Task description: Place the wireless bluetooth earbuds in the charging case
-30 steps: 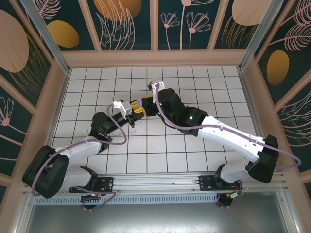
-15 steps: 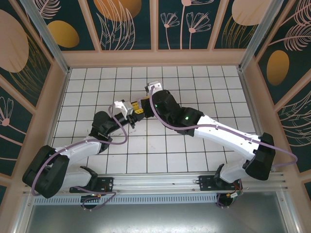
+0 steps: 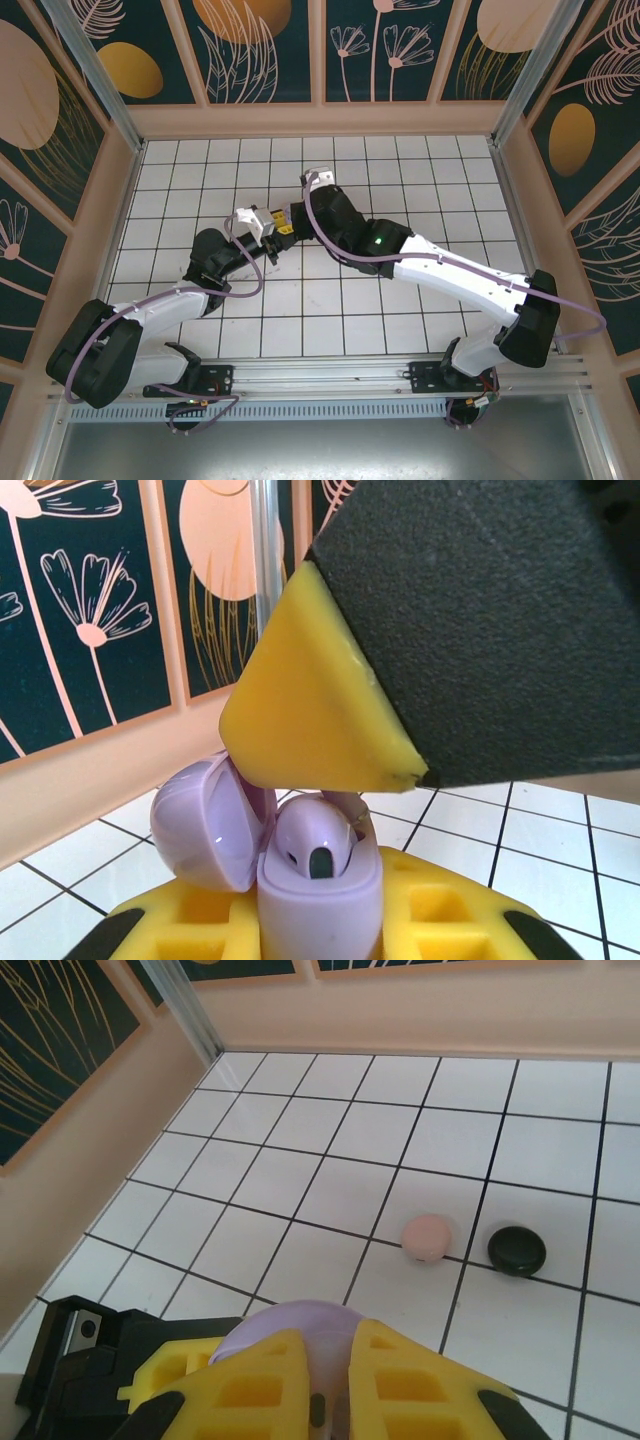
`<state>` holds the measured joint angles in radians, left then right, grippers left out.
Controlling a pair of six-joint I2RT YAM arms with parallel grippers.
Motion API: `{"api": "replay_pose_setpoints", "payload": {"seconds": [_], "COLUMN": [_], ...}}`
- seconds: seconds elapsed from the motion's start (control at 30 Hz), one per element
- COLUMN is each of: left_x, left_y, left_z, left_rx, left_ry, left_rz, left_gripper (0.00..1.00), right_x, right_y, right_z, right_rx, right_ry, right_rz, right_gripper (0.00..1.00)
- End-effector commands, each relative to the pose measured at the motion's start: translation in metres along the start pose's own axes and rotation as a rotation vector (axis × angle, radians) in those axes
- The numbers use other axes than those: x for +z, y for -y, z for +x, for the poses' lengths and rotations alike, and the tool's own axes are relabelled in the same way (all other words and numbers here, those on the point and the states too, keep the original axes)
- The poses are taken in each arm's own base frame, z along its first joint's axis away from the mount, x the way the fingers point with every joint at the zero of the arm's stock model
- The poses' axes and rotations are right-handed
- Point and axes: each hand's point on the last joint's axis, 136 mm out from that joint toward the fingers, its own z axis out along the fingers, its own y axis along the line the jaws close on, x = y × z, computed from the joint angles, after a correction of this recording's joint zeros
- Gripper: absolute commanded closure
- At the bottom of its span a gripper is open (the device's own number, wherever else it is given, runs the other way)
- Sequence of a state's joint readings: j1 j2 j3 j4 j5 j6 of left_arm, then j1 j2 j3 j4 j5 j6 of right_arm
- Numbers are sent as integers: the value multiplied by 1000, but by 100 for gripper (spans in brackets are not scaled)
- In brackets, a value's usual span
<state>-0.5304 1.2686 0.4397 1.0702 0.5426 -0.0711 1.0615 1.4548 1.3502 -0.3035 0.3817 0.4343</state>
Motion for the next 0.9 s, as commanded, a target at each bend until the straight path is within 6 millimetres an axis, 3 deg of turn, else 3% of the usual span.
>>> {"api": "replay_pose_setpoints", "payload": {"seconds": [0.0, 0.2, 0.57, 0.87], "left_x": [2, 1, 0, -2], "left_y": [14, 15, 16, 20], "left_z": [-52, -53, -54, -55], "left_rx": [115, 121, 129, 132], "left_ry": [151, 155, 160, 168], "left_rz": [58, 60, 62, 76], "left_gripper": [100, 100, 100, 100], "right_x": [-8, -16, -11, -4], "right_y": [0, -1, -3, 10], "right_z": [6, -1, 6, 5], "right_rx": [94, 134, 137, 156], "right_ry": [-41, -30, -55, -26], "right_rz": [-40, -82, -93, -17], "right_gripper": [87, 87, 88, 90]}}
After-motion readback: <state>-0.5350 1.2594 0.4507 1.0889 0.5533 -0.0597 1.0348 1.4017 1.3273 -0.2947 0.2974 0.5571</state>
